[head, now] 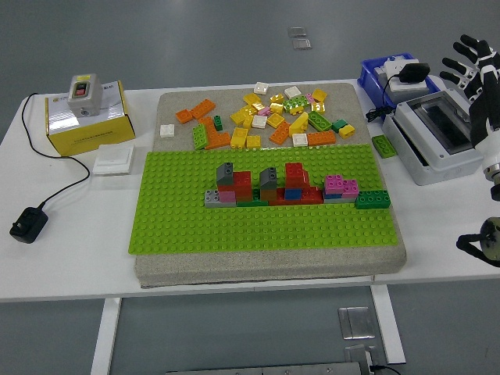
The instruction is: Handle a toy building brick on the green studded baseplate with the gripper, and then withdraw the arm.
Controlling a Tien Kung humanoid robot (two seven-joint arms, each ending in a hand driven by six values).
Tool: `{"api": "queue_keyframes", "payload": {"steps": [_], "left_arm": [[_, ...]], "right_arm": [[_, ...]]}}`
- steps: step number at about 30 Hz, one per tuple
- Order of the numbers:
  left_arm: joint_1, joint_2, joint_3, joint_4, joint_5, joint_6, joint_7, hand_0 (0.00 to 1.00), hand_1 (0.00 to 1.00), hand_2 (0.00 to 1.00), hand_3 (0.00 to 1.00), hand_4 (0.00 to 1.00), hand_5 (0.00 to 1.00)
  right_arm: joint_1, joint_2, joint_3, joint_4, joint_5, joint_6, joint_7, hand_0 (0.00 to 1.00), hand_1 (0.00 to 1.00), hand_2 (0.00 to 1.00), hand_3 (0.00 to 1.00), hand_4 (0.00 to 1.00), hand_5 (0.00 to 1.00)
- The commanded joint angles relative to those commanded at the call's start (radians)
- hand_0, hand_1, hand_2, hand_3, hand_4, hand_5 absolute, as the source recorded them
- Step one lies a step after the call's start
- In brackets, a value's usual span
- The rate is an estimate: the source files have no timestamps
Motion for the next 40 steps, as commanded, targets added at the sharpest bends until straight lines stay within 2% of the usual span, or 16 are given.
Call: {"api": "queue_keyframes", "payload": {"steps": [5,10,15,24,31,40], "left_arm": [[0.001,0.003,-0.001,0.000,-0.003,0.003,0.005,0.682,0.635,0.598,0.668,0.230,0.628],[0.001,-0.001,0.003,0.000,0.006,0.004,0.019,0.682,0.636,0.600,0.672,0.234,0.628],[0.009,-0.002,0.011,0.000,0.009,0.001,0.042,0.682,0.637,0.601,0.673,0.237,0.629],[0.015,-0.005,0.022,0.000,-0.002,-0.001,0.050,0.682,0.637,0.603,0.677,0.236,0.632],[0.022,-0.001,0.021,0.000,0.003,-0.003,0.053,0.683,0.639,0.606,0.679,0.239,0.635],[0.007,-0.003,0.020,0.000,0.004,-0.003,0.049,0.683,0.640,0.608,0.685,0.255,0.637]], "right_arm": [[-0.007,-0.005,0.016,0.009,-0.007,0.004,-0.005,0.748,0.758,0.841,0.802,0.610,0.812],[-0.009,-0.016,0.005,0.034,-0.080,0.006,-0.055,0.750,0.759,0.838,0.802,0.610,0.811],[-0.009,-0.017,-0.002,0.042,-0.110,0.007,-0.075,0.756,0.763,0.861,0.818,0.612,0.815],[-0.015,-0.015,0.003,0.031,-0.085,0.003,-0.051,0.763,0.762,0.857,0.824,0.613,0.809],[-0.031,-0.016,0.028,0.020,-0.026,0.001,-0.005,0.756,0.764,0.849,0.819,0.612,0.809],[-0.046,-0.016,0.073,0.022,-0.010,0.000,0.015,0.753,0.759,0.848,0.815,0.610,0.805]]}}
